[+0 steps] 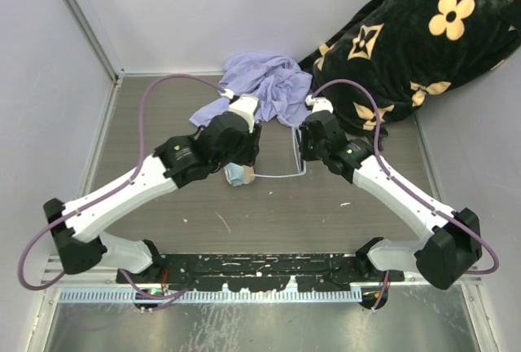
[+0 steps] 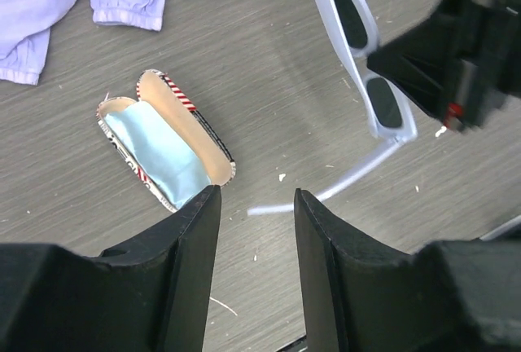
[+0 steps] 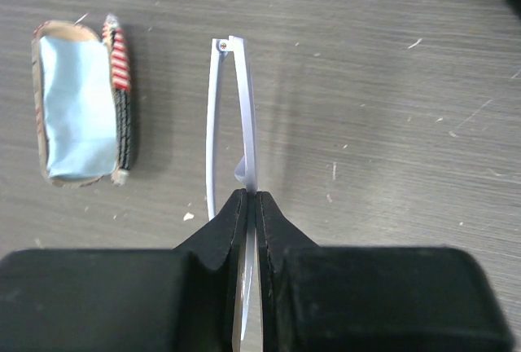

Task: Organize the sunglasses
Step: Fold the sunglasses at the center of the board.

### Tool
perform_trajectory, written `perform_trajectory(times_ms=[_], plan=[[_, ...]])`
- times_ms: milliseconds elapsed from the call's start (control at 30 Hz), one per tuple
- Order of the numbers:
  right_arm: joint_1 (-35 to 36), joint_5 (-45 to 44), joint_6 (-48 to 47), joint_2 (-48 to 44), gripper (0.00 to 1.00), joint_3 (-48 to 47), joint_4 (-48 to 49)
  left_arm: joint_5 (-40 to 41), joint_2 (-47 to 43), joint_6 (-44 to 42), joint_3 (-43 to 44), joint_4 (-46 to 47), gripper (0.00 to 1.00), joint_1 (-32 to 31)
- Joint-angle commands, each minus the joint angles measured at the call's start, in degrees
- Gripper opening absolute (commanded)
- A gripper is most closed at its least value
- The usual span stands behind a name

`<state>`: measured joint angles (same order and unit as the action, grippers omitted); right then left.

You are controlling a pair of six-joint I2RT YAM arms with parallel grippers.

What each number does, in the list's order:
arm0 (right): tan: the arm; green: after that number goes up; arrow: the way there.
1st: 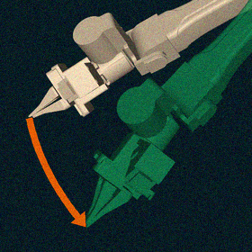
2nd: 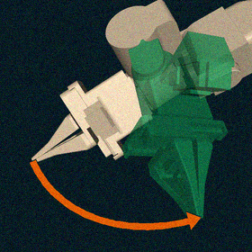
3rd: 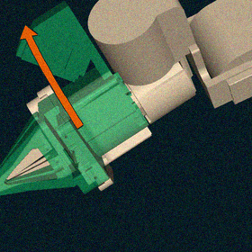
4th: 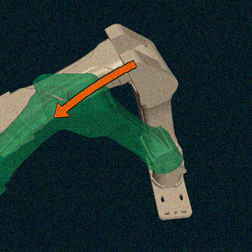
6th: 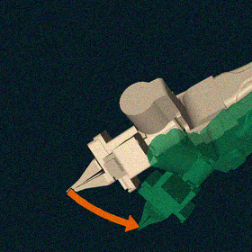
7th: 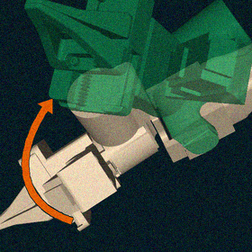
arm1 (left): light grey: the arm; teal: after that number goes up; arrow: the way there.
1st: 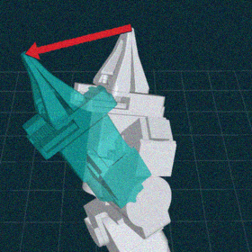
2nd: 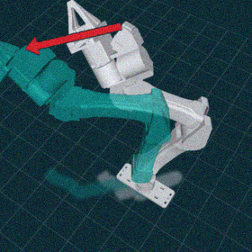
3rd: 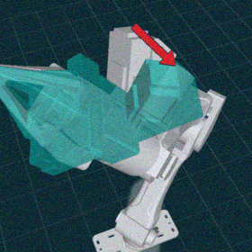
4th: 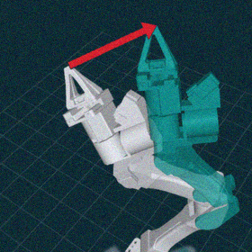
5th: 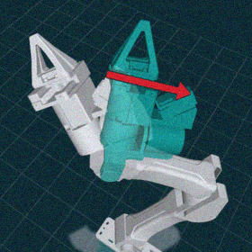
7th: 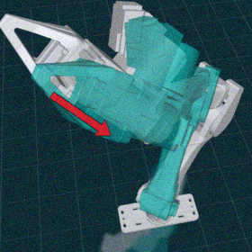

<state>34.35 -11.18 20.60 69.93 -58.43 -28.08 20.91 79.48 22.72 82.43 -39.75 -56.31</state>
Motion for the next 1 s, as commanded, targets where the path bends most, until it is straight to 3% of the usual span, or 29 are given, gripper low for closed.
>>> perform_trajectory(times_ms=[0, 200, 333, 667, 967], plan=[[-1.0, -8.3, -0.2, 3.3, 0.0, -6.6, 2.3, 0.5, -4.6, 0.5, -3.0, -0.3, 0.43, -1.9], [-2.3, -5.8, 0.5, 7.4, 0.0, -13.0, 2.7, -4.3, -5.4, 1.8, -7.0, 3.9, 0.37, -6.9], [-2.4, -2.1, 0.5, 7.2, 0.0, -14.9, 3.0, -5.8, -2.4, 3.6, -8.4, 5.9, 0.27, -8.6], [-2.3, 5.3, 1.9, 3.7, 0.0, -13.4, 0.7, 0.8, 1.9, 3.8, -8.3, 10.0, 0.01, -8.3], [-2.3, 7.9, 2.2, 0.0, 0.0, -8.5, -1.0, 3.0, 5.4, 3.4, -7.1, 8.9, 0.0, -5.6]])
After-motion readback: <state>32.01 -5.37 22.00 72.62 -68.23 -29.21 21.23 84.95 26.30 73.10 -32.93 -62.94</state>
